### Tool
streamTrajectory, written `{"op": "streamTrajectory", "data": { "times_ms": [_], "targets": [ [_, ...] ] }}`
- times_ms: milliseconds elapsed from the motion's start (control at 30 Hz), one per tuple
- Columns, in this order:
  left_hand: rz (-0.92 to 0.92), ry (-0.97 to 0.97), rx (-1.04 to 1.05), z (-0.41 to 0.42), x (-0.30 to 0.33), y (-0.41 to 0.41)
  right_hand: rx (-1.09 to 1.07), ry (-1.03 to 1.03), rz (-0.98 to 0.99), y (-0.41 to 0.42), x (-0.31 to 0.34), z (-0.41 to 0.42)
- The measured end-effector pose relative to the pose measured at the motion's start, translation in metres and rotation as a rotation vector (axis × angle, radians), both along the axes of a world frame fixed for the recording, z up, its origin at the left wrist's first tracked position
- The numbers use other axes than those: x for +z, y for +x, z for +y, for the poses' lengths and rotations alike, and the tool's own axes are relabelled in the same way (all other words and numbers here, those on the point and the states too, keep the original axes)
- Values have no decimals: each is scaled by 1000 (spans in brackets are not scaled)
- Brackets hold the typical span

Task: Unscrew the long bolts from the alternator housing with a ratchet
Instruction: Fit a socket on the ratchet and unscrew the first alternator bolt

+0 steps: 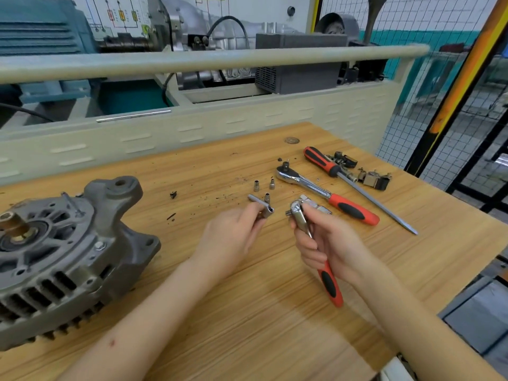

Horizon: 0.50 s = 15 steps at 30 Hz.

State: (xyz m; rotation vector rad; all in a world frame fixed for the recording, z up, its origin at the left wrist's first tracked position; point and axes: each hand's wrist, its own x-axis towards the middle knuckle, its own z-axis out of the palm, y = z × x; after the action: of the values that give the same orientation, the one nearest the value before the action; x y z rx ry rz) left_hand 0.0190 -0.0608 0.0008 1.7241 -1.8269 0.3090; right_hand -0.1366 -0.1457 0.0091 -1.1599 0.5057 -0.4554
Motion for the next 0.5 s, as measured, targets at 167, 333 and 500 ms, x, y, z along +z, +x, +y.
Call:
{"op": "streamTrajectory", "data": {
  "times_ms": [167,333,500],
  "targets": [
    [-135,-144,-70,9,7,-1,50,9,-11,9,2,5],
    [-152,-127,-102,16,7,-3,104,52,14,8,-2,9],
    [-173,-110,-194,26,5,-4,201,89,33,2,-6,16]
  ]
}}
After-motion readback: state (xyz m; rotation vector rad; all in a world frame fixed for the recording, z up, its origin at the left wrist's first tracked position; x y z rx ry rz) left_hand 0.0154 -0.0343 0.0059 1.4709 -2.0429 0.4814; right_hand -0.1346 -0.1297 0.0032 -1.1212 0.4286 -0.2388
